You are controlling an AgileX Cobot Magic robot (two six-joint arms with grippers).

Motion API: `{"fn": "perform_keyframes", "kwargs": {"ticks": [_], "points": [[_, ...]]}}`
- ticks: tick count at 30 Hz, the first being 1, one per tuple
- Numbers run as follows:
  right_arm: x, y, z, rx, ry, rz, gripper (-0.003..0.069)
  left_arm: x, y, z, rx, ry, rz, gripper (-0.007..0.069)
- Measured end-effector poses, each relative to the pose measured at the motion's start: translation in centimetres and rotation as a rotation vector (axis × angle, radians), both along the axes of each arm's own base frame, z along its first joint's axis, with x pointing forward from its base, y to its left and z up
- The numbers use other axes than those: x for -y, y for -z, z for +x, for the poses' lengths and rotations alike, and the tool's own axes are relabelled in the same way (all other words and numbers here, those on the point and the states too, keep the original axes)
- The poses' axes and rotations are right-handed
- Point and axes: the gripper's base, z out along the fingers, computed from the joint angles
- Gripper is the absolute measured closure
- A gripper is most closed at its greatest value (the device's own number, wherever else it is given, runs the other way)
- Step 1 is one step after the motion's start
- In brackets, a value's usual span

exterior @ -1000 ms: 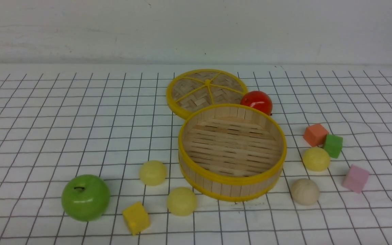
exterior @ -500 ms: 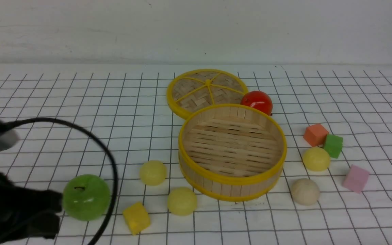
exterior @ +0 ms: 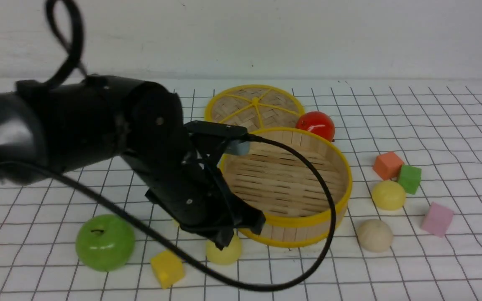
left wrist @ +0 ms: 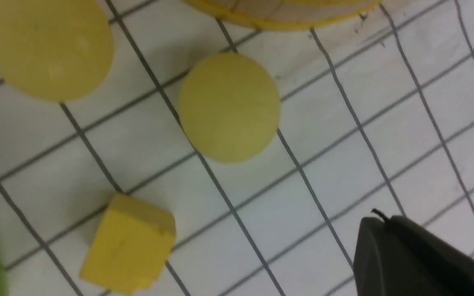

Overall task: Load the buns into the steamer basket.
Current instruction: Use the left arm to grab a steamed stuffed bun

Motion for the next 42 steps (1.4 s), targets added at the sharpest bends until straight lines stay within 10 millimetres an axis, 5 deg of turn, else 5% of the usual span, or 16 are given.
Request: {"fn": "perform_keyframes", "kwargs": {"ticks": [7, 11, 16, 26, 31, 42], "points": [[0.0, 0.0, 0.0, 0.000, 0.000, 0.000, 0.0420, 1.4, 2.3, 2.7, -0.023, 0.022, 0.081, 0.0590], [0.0, 0.0, 0.0, 0.000, 0.000, 0.000, 0.0420, 1.1, 3.0, 3.3, 0.009, 0.045, 0.146, 0.0427], [0.0, 0.0, 0.0, 0.000, 0.000, 0.000, 0.0420, 1.4, 3.8, 3.9, 0.028, 0.044, 0.144, 0.0323], [0.0, 0.0, 0.0, 0.000, 0.000, 0.000, 0.0420, 1.9, 6.2, 4.5, -0.004, 0.045, 0.167, 0.0309], [0.0, 0.0, 0.0, 0.000, 0.000, -0.001, 0.0420, 2.0, 6.8, 4.7, -0.008, 0.046, 0.172, 0.0336], [0.0, 0.0, 0.0, 0.000, 0.000, -0.001, 0.0420, 2.2, 7.4, 5.1, 0.015, 0.045, 0.163, 0.0621]]}}
